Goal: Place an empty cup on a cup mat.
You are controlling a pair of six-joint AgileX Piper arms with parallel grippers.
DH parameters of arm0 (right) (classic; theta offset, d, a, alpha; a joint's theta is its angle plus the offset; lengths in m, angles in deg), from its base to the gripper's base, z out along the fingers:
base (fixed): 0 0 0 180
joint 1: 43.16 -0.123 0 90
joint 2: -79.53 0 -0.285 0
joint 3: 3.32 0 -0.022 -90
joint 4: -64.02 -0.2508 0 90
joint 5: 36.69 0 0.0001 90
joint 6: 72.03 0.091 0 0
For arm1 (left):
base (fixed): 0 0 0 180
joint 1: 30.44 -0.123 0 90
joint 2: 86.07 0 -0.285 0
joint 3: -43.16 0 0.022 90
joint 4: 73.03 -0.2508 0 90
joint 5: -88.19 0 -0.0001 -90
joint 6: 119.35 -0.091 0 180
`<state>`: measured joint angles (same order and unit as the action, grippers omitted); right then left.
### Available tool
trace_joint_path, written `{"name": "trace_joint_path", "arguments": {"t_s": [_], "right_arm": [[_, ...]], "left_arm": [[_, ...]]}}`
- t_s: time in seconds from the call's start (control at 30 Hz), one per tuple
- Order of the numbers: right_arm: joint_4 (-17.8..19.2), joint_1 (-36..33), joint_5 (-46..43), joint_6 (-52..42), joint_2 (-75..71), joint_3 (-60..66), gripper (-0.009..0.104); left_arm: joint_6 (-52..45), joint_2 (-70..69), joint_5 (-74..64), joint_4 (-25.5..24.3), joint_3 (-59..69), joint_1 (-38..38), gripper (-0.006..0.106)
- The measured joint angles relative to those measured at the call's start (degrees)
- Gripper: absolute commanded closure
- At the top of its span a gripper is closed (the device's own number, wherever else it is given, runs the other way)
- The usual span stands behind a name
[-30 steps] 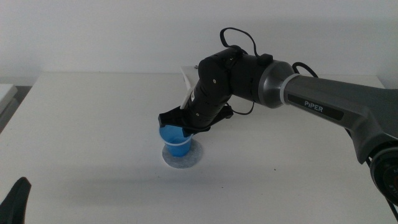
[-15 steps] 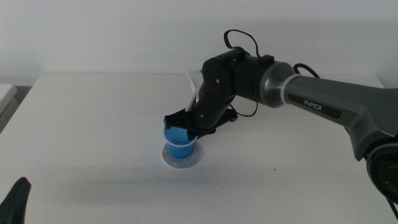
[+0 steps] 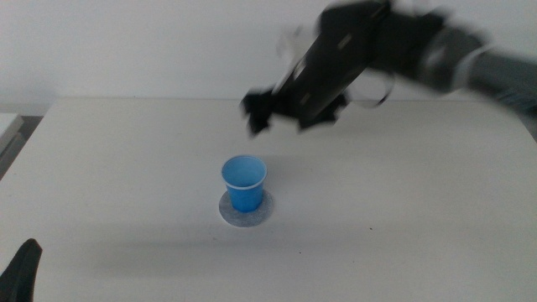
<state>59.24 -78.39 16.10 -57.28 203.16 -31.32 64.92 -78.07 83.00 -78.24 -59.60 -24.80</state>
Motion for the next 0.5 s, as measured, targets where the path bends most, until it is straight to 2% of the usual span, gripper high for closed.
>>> {"name": "trace_joint_path", "arguments": {"t_s": [0.13,0.27,0.37,0.5], "right_arm": [[-0.14,5.78,2.91,-3.97,-9.25,-0.09,0.013],[1.27,14.18,3.30,-4.87,-20.54,0.65,0.013],[3.11,22.16,0.67,-4.76,-29.90,5.43,0.013],[4.78,31.72,-3.87,-5.46,-43.85,17.74,0.013]], "left_arm": [[0.00,0.00,0.00,0.00,0.00,0.00,0.007],[0.00,0.00,0.00,0.00,0.00,0.00,0.007],[0.00,0.00,0.00,0.00,0.00,0.00,0.007],[0.00,0.00,0.00,0.00,0.00,0.00,0.007]]}}
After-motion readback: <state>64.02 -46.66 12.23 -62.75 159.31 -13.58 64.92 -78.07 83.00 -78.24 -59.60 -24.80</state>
